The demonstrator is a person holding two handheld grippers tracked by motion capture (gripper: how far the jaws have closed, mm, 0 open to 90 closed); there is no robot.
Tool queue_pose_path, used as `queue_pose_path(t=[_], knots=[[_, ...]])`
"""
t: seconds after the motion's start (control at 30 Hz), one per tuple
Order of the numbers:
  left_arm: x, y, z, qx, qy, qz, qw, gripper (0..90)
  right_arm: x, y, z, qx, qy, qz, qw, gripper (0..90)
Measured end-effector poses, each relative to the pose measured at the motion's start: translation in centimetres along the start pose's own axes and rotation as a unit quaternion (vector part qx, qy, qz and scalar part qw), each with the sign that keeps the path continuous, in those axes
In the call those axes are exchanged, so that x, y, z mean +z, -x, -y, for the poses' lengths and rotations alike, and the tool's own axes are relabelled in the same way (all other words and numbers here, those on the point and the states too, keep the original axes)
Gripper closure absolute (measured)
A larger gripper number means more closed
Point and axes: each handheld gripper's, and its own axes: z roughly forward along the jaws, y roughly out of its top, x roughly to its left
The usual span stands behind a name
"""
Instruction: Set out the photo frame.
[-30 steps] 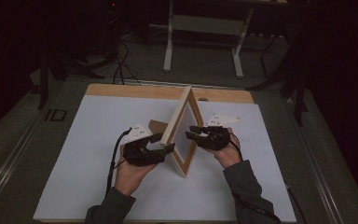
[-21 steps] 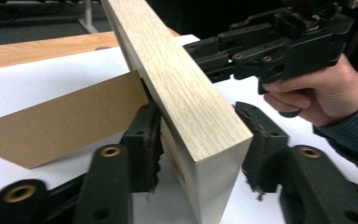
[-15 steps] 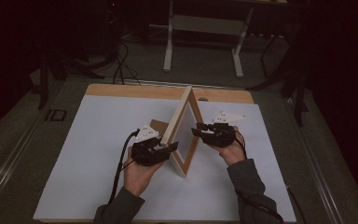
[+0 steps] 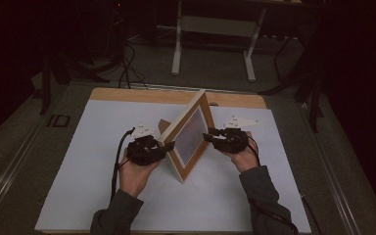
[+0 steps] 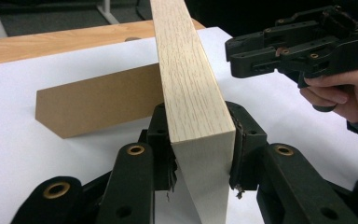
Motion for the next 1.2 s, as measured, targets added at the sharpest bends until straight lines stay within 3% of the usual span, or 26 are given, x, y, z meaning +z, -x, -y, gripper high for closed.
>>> queue_pose_path(t=[0.23, 0.5, 0.77, 1.2], knots=[[-0.2, -2.9, -0.8, 0.006, -0.019, 0.051, 0.9985, 68.9, -0.2, 0.2, 0.0, -0.001, -0.001, 0.006, 1.0000, 63.8], [-0.3, -5.9, -1.5, 0.012, -0.037, 0.116, 0.9924, 69.8, -0.2, 0.8, -0.1, 0.001, -0.002, 0.016, 0.9999, 63.1], [0.1, -7.1, -1.9, 0.020, -0.046, 0.158, 0.9861, 70.0, -0.1, 1.7, -0.5, 0.006, -0.004, 0.029, 0.9995, 62.0], [1.0, -8.1, -2.7, 0.043, -0.067, 0.205, 0.9756, 69.7, -0.4, 4.0, -1.8, 0.018, 0.005, 0.057, 0.9982, 57.6]])
